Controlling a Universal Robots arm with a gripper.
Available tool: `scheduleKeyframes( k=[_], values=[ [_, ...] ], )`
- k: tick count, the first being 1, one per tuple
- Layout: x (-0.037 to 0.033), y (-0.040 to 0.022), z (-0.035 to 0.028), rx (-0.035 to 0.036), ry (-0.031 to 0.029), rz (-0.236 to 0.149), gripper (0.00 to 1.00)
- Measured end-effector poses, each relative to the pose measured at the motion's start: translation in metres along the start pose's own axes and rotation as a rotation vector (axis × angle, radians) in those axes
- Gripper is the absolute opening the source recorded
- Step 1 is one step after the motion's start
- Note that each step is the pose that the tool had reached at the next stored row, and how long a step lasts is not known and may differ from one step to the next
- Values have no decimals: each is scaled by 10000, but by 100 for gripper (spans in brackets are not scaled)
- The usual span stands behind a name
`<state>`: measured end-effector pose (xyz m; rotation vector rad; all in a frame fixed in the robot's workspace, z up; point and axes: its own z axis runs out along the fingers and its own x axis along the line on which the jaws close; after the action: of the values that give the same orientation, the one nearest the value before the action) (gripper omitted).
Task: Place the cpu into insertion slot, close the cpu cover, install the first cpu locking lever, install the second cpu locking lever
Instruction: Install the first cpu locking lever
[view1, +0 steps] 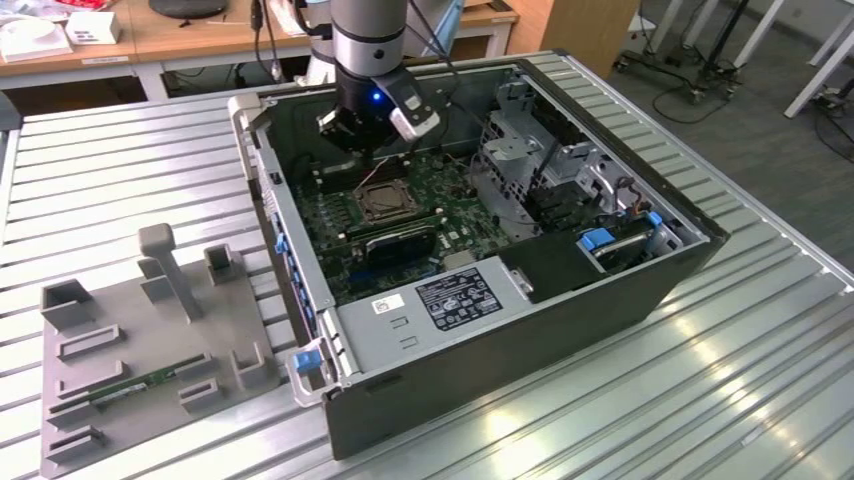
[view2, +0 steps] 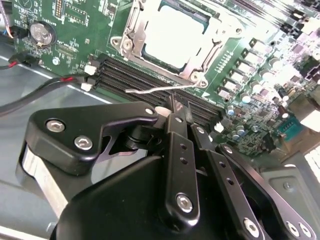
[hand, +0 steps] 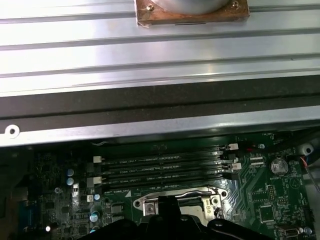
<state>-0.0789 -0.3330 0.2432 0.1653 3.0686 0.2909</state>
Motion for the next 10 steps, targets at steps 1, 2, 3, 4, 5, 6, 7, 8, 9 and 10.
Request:
scheduleKeyframes(
  k=[1, 2, 3, 4, 5, 6, 7, 8, 9, 10],
  values=[
    [-4, 0, 9, 1, 0, 1, 11],
    [-7, 0, 18, 1, 1, 1, 11],
    [-10, 0, 27, 2, 1, 2, 11],
    [-16, -1, 39, 2, 2, 1, 11],
    [-22, -2, 53, 2, 3, 2, 11],
    [-28, -2, 66, 2, 4, 2, 11],
    [-32, -3, 78, 2, 5, 2, 11],
    [-35, -3, 87, 0, 5, 2, 11],
    [-36, -3, 93, -21, 7, 4, 11],
    [-37, -4, 95, -42, 11, 5, 11]
  ],
)
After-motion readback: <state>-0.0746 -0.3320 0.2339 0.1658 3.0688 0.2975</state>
